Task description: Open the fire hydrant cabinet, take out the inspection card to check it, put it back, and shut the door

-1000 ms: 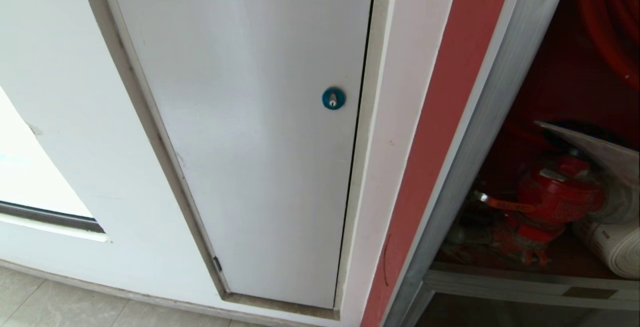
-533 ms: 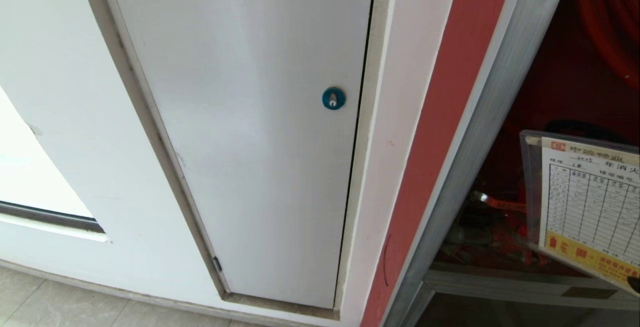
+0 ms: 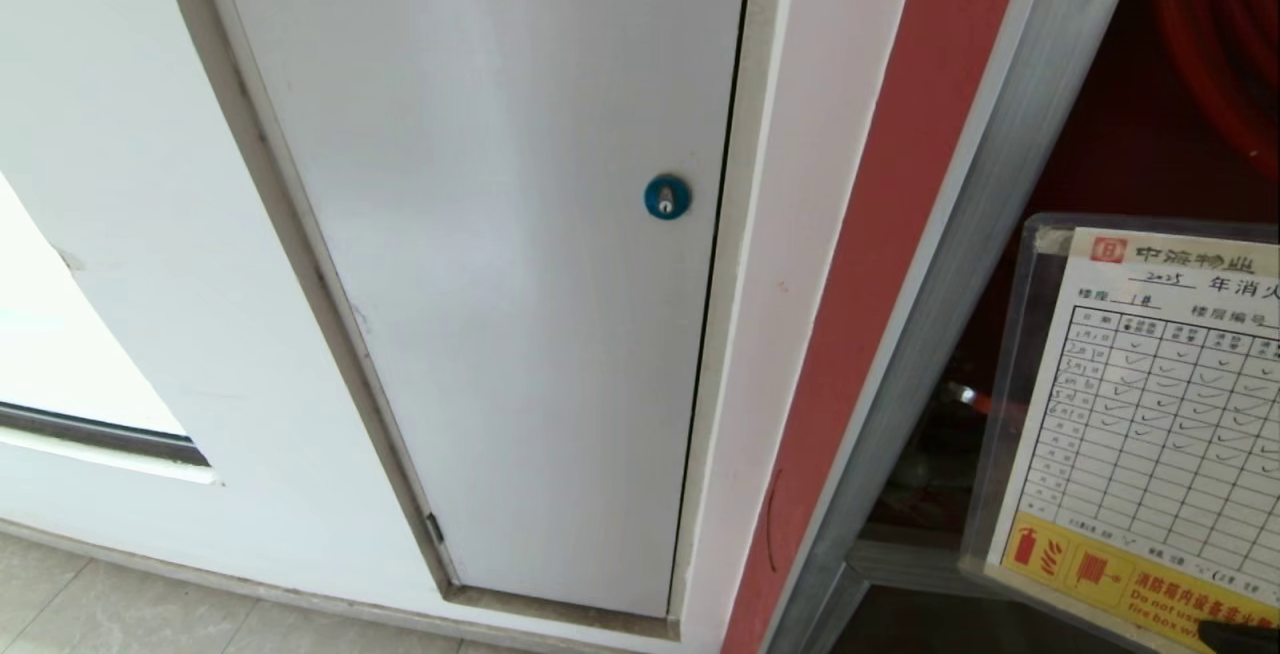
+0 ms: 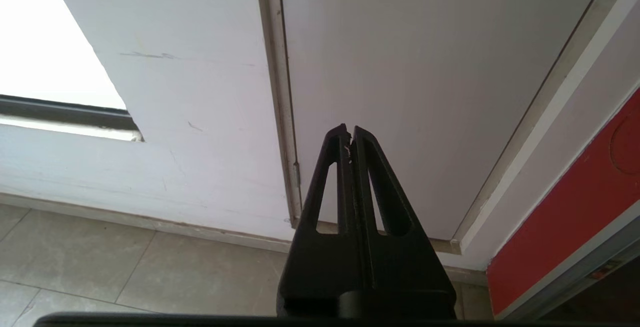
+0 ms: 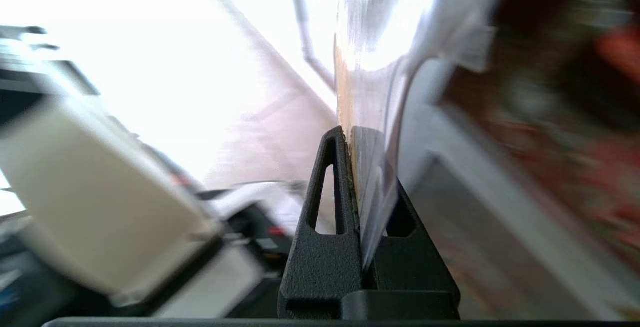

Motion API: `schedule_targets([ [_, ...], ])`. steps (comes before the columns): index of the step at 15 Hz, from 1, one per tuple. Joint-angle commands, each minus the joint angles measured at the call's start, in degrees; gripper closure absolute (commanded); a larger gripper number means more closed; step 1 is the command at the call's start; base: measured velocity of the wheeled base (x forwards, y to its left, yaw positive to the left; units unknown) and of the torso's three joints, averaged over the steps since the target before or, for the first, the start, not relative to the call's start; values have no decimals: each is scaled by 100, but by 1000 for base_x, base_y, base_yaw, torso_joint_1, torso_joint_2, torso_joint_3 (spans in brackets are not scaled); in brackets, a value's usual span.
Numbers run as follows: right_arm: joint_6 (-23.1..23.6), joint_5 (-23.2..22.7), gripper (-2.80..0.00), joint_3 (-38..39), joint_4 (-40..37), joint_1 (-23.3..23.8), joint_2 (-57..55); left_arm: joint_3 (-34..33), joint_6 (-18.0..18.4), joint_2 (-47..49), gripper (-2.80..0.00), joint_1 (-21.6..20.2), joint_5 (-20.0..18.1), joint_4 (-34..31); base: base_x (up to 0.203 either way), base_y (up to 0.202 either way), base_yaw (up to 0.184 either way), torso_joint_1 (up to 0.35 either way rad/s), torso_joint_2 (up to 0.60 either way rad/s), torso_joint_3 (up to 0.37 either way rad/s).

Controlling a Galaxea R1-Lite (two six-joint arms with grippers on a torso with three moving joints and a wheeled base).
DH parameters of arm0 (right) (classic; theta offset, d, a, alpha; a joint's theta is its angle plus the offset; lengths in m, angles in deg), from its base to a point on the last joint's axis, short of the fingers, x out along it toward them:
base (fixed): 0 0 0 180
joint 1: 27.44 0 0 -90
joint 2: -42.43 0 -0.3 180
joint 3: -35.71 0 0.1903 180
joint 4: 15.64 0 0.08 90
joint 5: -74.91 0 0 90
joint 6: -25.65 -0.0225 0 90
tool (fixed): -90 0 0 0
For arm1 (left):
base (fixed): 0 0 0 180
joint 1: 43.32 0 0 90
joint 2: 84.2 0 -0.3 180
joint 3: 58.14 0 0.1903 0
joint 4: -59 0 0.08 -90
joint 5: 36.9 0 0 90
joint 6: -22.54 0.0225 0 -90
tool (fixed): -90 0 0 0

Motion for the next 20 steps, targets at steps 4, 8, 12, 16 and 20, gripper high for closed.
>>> schedule_targets([
  [4,-524,-54,0,-296,-10,-1400,-439,0,-2,7,0,-2,-2,2,0,0,0,0,0,0],
  [8,-527,-81,0,-334,392,-2046,-700,0,-2,7,0,-2,-2,2,0,0,0,0,0,0],
  [12,-664,-81,0,-550,1110,-2469,-1207,0,-2,7,0,-2,-2,2,0,0,0,0,0,0],
  [16,-1331,-78,0,-595,2296,-2992,-1686,0,-2,7,0,-2,-2,2,0,0,0,0,0,0],
  [20,-1626,-52,0,-656,3052,-3394,-1973,0,-2,7,0,-2,-2,2,0,0,0,0,0,0],
])
